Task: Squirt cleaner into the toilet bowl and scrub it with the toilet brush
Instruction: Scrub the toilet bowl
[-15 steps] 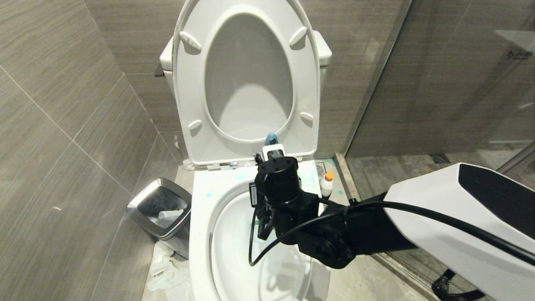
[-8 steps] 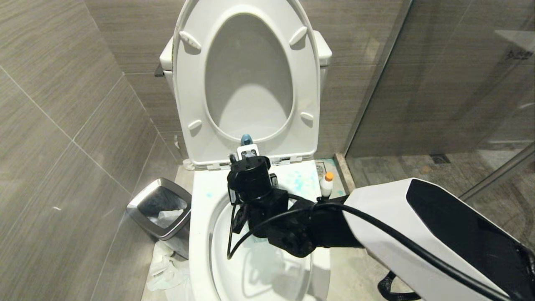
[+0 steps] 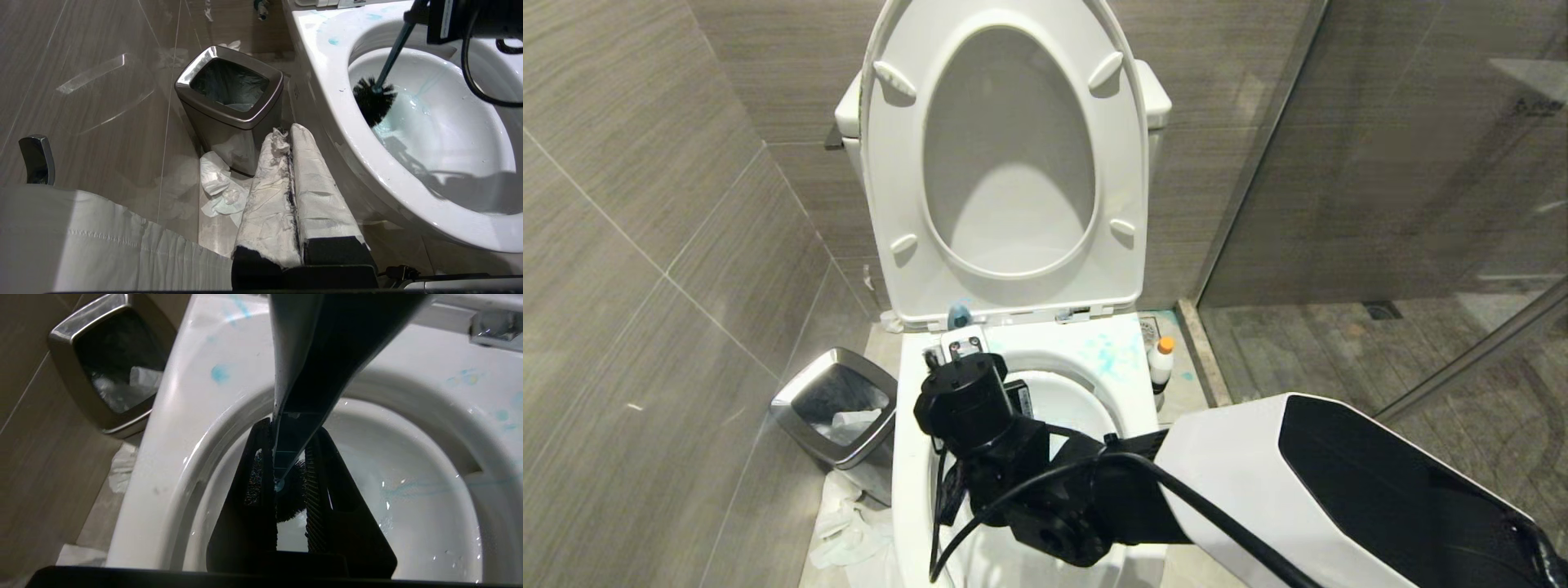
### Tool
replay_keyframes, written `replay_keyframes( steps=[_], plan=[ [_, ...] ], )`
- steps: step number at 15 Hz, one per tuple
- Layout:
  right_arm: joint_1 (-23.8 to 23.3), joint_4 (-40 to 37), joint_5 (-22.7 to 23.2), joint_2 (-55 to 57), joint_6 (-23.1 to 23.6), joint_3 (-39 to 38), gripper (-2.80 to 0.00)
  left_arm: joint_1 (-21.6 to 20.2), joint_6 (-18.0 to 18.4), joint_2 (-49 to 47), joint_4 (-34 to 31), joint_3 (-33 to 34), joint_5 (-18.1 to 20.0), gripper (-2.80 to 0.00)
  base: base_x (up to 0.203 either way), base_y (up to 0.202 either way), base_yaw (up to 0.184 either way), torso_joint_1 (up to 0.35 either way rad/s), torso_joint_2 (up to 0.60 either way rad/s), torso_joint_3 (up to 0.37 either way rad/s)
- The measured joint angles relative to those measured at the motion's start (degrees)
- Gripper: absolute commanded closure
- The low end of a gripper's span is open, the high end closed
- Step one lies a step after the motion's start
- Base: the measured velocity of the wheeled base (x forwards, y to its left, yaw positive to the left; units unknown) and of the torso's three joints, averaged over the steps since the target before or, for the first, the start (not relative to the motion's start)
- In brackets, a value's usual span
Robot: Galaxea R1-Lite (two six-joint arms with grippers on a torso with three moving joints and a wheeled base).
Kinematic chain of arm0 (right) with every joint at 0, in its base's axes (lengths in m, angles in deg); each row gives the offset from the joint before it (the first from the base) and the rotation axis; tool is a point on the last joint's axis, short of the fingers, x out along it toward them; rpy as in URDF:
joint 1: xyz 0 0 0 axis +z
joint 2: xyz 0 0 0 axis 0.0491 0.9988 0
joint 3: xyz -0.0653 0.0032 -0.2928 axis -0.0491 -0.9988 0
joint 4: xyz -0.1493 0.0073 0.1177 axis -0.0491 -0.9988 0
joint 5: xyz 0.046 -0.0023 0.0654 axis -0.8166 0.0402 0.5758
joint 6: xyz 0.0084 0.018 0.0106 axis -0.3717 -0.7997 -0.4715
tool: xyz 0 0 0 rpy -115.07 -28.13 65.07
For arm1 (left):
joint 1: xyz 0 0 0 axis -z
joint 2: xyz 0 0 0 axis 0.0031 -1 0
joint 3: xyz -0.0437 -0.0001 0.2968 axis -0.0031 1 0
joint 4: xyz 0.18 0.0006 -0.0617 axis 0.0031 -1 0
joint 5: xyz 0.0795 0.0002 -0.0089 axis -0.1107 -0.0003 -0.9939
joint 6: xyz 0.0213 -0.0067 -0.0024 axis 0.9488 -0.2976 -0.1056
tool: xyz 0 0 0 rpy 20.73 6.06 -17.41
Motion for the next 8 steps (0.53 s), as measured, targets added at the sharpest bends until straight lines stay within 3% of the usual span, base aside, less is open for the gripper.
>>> replay_keyframes(
  steps=[8],
  plan=[
    [5.5,0.4,-0.3,-8.5,-7.5,-16.6,0.00,0.0,0.0,0.0,0.0,0.0,0.0,0.00,0.000,0.000,0.000,0.000,0.00,0.000]
  ],
)
